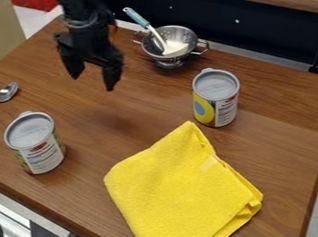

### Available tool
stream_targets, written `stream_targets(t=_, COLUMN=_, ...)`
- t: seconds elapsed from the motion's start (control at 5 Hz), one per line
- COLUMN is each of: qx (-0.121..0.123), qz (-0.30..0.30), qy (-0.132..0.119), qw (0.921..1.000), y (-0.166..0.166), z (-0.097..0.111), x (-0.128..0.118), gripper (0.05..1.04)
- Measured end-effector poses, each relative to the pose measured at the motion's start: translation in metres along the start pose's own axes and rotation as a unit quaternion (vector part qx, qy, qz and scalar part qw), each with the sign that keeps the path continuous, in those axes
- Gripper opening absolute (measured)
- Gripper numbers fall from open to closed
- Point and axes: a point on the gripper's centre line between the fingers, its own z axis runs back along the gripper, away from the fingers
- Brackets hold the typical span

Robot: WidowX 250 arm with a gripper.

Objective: Move the silver can and put in left side

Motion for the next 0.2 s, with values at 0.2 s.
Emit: stream_targets(t=0.2, qx=-0.009, qz=-0.022, qy=0.026, qw=0.9994, y=-0.0304, z=0.0037, x=-0.0022, gripper=0.999)
